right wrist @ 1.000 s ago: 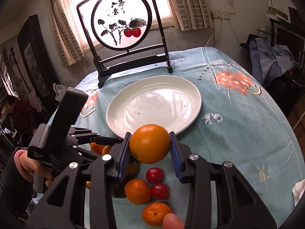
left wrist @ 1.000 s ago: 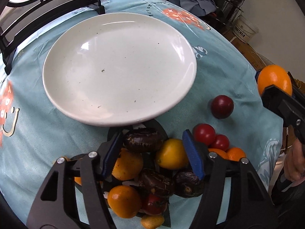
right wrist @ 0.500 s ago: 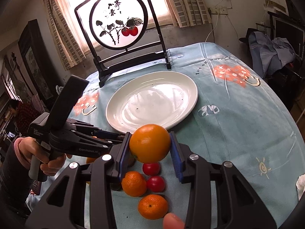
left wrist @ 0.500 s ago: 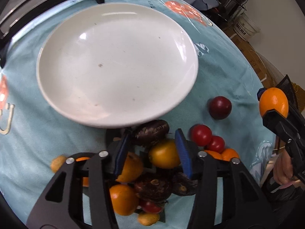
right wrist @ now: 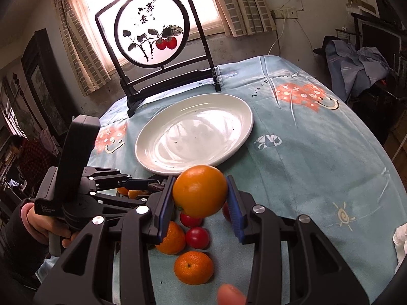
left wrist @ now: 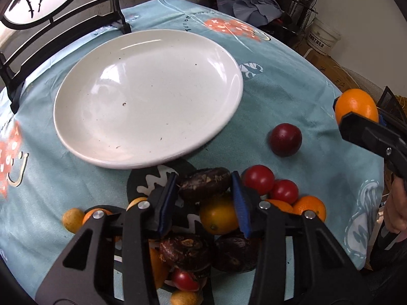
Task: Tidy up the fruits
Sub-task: 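Carry both fruits over the white plate and open both grippers, then move both open grippers back to the fruit cluster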
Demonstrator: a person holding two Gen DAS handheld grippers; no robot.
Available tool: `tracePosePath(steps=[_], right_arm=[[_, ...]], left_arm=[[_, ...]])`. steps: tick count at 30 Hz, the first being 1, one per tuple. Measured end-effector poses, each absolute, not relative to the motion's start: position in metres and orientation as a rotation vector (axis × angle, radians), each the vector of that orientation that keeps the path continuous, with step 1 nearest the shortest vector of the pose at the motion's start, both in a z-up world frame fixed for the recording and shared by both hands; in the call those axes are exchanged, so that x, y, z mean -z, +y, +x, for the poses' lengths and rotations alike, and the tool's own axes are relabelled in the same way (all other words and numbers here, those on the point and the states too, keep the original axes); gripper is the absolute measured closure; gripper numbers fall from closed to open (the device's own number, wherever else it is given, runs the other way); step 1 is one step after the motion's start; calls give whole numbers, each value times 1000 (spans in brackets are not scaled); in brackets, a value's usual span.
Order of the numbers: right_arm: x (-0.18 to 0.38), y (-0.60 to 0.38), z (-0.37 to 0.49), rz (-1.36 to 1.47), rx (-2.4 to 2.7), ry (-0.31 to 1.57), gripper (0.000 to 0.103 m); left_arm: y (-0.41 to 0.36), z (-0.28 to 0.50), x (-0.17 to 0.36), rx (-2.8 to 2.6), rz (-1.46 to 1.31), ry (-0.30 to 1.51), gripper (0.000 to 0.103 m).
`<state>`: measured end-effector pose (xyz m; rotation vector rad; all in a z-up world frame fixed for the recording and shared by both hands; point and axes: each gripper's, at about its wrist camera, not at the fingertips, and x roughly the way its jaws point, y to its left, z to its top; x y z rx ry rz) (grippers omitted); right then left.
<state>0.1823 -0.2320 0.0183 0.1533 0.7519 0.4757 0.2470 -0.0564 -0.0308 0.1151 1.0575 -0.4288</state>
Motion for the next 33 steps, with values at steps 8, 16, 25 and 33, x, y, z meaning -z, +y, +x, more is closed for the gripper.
tracePosePath(steps=[8,16,25,33], right_arm=[[-21,-229,177,133,-474,736,63],[-19,-186,233,25,-459,727,63],[18,-122,278,-150,-502,805,35],[-25,-157,222,-14,-594,686,1]], left_arm=[[-48,207,5,400,209,837,60],[-7,267,-27,367,15,799,60],[19,315,1,244,-42,863,31],[40,253,-39,200,-74,767,7]])
